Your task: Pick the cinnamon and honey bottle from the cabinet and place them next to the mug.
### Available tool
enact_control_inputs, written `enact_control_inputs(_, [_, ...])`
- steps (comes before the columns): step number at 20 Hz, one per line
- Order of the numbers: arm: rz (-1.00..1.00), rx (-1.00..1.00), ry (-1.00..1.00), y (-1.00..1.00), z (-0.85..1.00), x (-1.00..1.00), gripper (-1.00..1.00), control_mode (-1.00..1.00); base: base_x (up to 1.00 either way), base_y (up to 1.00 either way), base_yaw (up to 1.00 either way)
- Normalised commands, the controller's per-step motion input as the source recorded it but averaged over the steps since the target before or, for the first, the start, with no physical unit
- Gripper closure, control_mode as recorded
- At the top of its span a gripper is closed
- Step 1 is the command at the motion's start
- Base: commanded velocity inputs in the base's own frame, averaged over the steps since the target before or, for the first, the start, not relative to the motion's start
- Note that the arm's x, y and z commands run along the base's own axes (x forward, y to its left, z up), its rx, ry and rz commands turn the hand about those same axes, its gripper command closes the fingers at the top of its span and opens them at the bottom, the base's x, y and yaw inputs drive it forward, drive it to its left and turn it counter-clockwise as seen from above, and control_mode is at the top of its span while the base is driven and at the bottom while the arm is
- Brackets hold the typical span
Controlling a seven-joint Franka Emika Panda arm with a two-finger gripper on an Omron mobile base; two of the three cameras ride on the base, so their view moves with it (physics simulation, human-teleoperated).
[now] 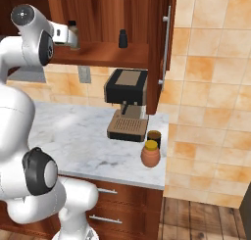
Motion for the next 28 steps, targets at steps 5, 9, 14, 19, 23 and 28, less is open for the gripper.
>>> enact_control_inputs(5, [0.0,0.0,0.0,0.12,-0.07,0.44,-1.0,-1.0,0.0,0.0,0.0])
enact_control_inputs(9, [0.0,0.0,0.0,0.0,0.0,0.52,-1.0,-1.0,0.0,0.0,0.0])
enact_control_inputs(14, [0.0,0.0,0.0,0.01,0.0,0.48,-1.0,-1.0,0.0,0.0,0.0])
enact_control_inputs(19, [-0.01,0.0,0.03,0.08,0.0,0.26,-1.0,-1.0,0.0,0.0,0.0])
enact_control_inputs(23, [0.0,0.0,0.05,0.11,0.0,0.04,-1.0,-1.0,0.0,0.0,0.0])
enact_control_inputs(28, [0.0,0.0,0.04,0.1,-0.05,0.05,-1.0,-1.0,0.0,0.0,0.0])
